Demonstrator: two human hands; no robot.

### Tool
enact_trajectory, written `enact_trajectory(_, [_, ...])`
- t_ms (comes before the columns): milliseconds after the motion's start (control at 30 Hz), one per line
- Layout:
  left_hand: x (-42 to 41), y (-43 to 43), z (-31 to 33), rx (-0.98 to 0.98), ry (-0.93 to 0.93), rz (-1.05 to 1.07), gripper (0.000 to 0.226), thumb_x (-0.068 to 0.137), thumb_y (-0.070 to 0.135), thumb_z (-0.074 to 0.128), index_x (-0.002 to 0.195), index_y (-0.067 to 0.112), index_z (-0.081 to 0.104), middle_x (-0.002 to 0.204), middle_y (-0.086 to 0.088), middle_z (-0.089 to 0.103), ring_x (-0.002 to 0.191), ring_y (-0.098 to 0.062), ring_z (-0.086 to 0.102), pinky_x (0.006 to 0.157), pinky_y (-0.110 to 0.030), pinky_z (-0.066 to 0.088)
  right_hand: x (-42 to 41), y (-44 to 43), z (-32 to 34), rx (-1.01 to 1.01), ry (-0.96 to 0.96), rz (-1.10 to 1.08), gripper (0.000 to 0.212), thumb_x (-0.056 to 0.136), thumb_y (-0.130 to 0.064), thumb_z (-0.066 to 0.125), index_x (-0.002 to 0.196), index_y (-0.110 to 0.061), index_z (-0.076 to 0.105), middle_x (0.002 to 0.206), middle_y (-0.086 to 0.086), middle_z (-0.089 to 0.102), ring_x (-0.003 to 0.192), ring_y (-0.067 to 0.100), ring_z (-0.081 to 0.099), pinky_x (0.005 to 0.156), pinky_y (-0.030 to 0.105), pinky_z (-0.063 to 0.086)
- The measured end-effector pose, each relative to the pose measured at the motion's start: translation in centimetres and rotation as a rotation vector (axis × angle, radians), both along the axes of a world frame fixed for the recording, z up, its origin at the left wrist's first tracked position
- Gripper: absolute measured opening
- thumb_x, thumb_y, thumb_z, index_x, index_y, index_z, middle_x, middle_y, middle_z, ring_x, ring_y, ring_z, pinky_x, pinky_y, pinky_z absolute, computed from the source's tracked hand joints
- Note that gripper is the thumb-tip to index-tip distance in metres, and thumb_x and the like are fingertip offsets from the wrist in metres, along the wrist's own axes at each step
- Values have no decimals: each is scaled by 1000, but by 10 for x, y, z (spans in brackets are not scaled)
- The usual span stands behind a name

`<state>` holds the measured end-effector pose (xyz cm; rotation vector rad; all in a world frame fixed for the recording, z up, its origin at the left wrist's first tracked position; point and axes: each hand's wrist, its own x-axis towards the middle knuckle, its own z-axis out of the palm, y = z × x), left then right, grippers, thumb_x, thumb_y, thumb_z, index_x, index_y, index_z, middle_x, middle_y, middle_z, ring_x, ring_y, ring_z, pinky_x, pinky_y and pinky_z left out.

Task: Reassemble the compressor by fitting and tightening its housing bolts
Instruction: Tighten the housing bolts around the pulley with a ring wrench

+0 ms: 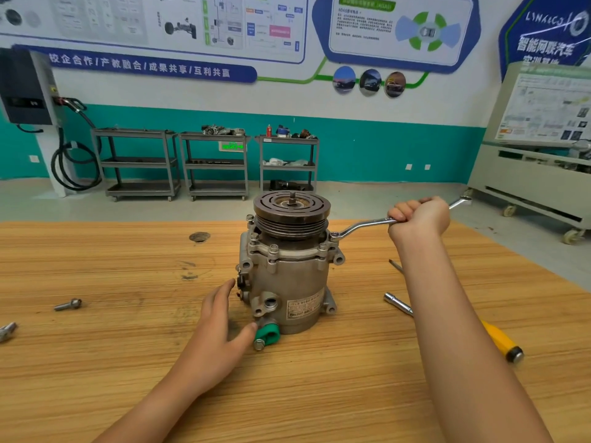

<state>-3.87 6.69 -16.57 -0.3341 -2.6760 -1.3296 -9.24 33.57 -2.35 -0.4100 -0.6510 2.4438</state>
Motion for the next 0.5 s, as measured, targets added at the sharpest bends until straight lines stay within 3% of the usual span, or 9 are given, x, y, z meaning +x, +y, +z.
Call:
enact_trajectory(167, [0, 0, 1, -1, 9, -7, 78, 89, 29, 59, 148, 27, 7, 153, 7, 11, 139, -14, 20, 113, -32, 23, 28, -15, -24, 8, -35, -242, 28, 99, -17, 33, 71, -15, 34, 54, -3, 29, 36, 10, 29, 40, 19, 35])
enact_trajectory(300, [1, -4, 4, 36, 45, 5, 77, 89, 27, 58, 148, 27, 9, 153, 6, 12, 139, -15, 21, 113, -34, 24, 67, -48, -45, 4, 73, -414, 27, 100, -17, 36, 73, -14, 39, 42, -7, 38, 40, 9, 43, 49, 20, 44])
enact_trajectory(400, [2, -4, 3, 37, 41, 5, 76, 90, 28, 58, 148, 27, 8, 153, 6, 12, 139, -14, 22, 113, -34, 25, 94, -92, -58, 120, 167, -454, 26, 102, -15, 31, 82, -17, 47, 48, -9, 46, 54, 9, 57, 65, 22, 53])
enact_trajectory(500, [3, -4, 3, 36, 26, 8, 77, 90, 28, 58, 148, 28, 8, 152, 6, 12, 138, -15, 22, 113, -34, 25, 103, -110, -49, 112, 235, -437, 26, 103, -12, 28, 88, -18, 49, 49, -7, 48, 57, 10, 57, 72, 26, 52])
